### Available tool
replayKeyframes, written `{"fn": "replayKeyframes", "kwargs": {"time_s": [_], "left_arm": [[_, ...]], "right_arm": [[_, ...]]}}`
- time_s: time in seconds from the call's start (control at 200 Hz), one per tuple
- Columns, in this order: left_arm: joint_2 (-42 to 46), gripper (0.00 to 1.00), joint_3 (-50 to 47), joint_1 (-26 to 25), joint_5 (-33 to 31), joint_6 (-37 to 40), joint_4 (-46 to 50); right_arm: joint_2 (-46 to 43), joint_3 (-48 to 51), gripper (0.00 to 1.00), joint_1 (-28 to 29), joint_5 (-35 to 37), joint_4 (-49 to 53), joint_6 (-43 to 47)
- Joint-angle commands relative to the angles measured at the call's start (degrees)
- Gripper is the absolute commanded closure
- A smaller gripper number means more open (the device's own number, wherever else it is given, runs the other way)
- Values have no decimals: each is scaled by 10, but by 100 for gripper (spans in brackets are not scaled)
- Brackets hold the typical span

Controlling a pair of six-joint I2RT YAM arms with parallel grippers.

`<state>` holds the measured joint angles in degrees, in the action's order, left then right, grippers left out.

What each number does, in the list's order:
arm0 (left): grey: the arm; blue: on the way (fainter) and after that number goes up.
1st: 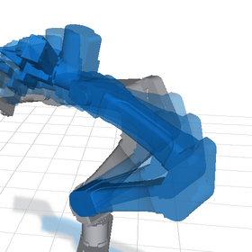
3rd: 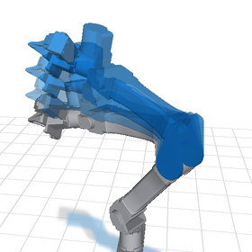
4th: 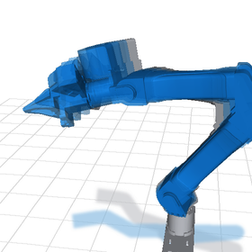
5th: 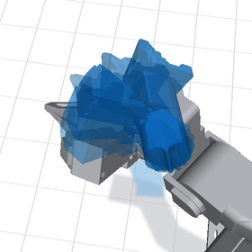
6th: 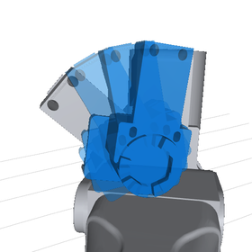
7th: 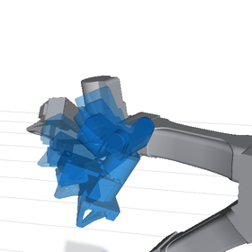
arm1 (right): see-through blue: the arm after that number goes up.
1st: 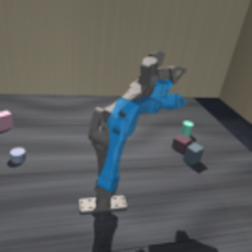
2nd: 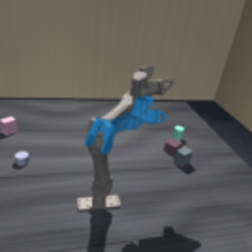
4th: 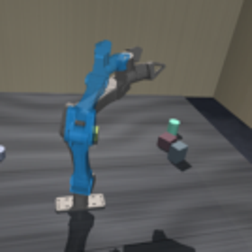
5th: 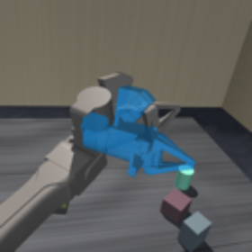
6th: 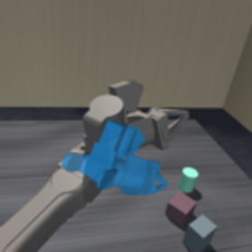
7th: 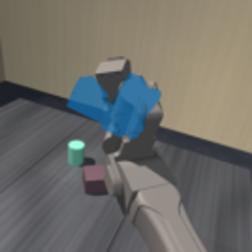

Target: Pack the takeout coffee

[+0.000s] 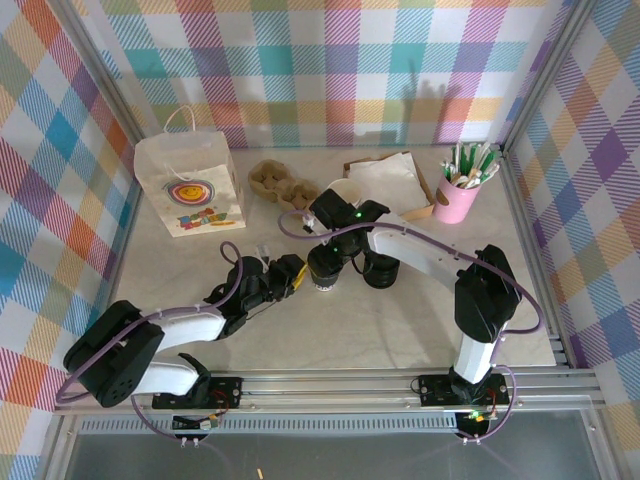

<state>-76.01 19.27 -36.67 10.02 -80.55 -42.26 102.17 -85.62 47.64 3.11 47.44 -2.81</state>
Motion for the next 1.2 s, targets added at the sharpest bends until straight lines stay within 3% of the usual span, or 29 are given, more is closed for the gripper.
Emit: {"fn": "replayKeyframes", "kwargs": {"time_s": [0.0,0.225,0.42,0.645,0.975,1.195], "left_arm": [[-34,63,-12,-3,13,-30,-92],[-101,65,-18,-3,27,-56,-156],[-95,69,-45,-4,8,-63,-152],[-55,69,-53,-4,4,-19,-62],[-10,66,-41,-4,-5,5,-31],[108,62,-2,1,-43,74,141]], "right_arm": [[20,5,35,12,-38,55,-11],[22,0,35,12,-37,58,-10],[22,1,35,12,-35,61,-12],[25,2,35,13,-34,62,-17],[29,-6,35,17,-29,69,-18],[27,-12,36,23,-14,73,-13]]}}
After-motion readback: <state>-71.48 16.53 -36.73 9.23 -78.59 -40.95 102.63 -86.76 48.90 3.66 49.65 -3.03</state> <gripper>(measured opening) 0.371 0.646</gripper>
